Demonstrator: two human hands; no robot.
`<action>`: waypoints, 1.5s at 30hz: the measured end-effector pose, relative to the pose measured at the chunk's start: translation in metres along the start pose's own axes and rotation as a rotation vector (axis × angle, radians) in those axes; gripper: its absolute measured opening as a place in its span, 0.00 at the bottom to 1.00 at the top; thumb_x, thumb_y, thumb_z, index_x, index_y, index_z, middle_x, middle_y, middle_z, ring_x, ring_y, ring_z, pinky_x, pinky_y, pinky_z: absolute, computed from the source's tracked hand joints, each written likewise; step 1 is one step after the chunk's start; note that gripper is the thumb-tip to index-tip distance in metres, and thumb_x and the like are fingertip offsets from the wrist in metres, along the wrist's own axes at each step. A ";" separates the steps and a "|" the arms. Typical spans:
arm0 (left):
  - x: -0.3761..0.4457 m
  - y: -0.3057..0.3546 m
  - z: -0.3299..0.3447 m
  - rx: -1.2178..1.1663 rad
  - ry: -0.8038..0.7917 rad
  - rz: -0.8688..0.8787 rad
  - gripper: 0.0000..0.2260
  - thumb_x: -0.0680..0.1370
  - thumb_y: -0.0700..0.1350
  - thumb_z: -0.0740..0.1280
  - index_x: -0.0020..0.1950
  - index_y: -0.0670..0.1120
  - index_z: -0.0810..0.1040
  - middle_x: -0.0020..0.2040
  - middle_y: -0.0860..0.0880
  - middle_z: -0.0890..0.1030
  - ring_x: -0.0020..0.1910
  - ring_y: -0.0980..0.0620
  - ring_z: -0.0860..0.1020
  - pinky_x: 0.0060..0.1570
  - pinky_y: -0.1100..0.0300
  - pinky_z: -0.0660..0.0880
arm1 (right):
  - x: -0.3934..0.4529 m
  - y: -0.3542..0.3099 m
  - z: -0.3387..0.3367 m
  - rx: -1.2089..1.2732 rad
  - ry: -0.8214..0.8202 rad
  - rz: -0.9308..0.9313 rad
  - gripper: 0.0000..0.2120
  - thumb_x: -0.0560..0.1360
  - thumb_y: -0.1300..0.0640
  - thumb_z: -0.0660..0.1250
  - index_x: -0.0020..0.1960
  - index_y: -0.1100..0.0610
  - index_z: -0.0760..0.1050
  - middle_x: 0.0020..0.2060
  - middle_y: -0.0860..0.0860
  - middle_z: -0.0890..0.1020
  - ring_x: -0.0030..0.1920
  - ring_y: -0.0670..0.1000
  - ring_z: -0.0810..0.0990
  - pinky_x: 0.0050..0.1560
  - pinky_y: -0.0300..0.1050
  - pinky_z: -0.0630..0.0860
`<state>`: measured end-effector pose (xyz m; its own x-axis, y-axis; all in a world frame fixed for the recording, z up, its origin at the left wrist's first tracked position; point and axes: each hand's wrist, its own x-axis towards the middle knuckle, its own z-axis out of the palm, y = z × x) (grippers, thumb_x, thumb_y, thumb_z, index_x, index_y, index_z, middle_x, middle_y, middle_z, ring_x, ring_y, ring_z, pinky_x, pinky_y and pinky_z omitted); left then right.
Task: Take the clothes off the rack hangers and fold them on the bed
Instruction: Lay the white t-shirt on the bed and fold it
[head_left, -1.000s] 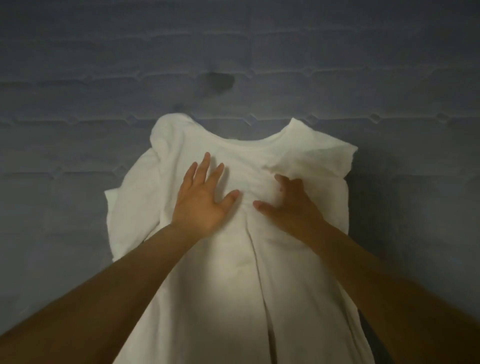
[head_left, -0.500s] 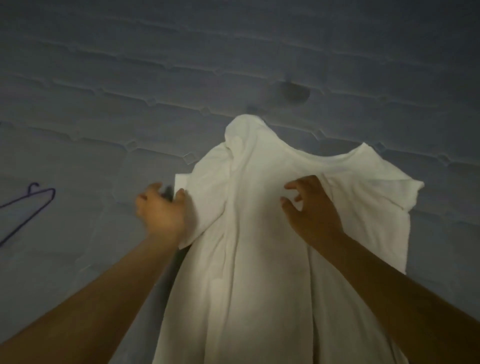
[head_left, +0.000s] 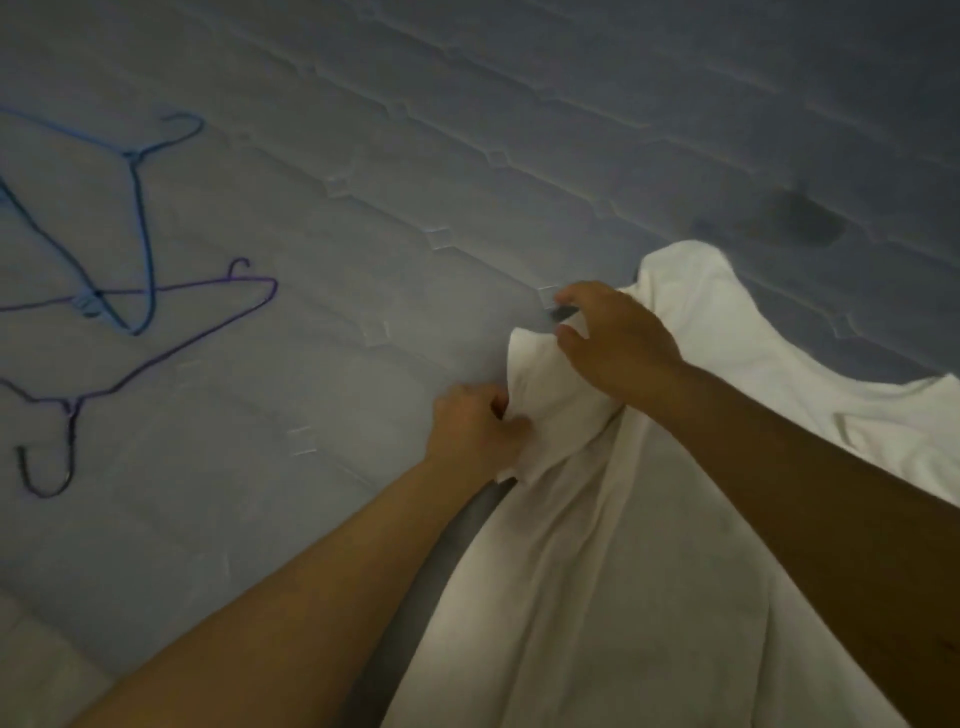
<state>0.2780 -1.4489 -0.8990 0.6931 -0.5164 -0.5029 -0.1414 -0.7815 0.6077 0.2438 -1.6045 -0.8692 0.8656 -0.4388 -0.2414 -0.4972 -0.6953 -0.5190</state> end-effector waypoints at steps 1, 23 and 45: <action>-0.001 -0.001 -0.002 -0.037 0.010 0.028 0.12 0.73 0.47 0.65 0.34 0.47 0.65 0.31 0.50 0.70 0.37 0.46 0.73 0.39 0.57 0.68 | 0.005 -0.002 0.003 -0.015 -0.055 -0.009 0.19 0.77 0.56 0.62 0.67 0.52 0.67 0.64 0.49 0.74 0.62 0.52 0.73 0.60 0.44 0.69; 0.025 -0.009 -0.084 0.045 0.159 0.246 0.15 0.73 0.44 0.69 0.56 0.48 0.69 0.51 0.48 0.72 0.48 0.47 0.73 0.44 0.58 0.70 | 0.045 -0.050 -0.044 0.581 0.031 0.114 0.13 0.71 0.68 0.68 0.47 0.51 0.77 0.38 0.45 0.77 0.36 0.42 0.74 0.33 0.30 0.71; -0.015 0.040 0.008 -0.114 0.085 0.437 0.20 0.68 0.43 0.76 0.58 0.44 0.78 0.52 0.52 0.72 0.47 0.59 0.69 0.45 0.73 0.64 | 0.004 0.022 -0.056 0.910 0.096 0.623 0.09 0.76 0.67 0.58 0.49 0.61 0.76 0.47 0.54 0.78 0.44 0.51 0.77 0.43 0.42 0.74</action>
<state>0.2562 -1.4752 -0.8722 0.6420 -0.7546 -0.1353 -0.3575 -0.4508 0.8179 0.2331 -1.6536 -0.8354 0.4512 -0.6361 -0.6259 -0.5806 0.3234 -0.7472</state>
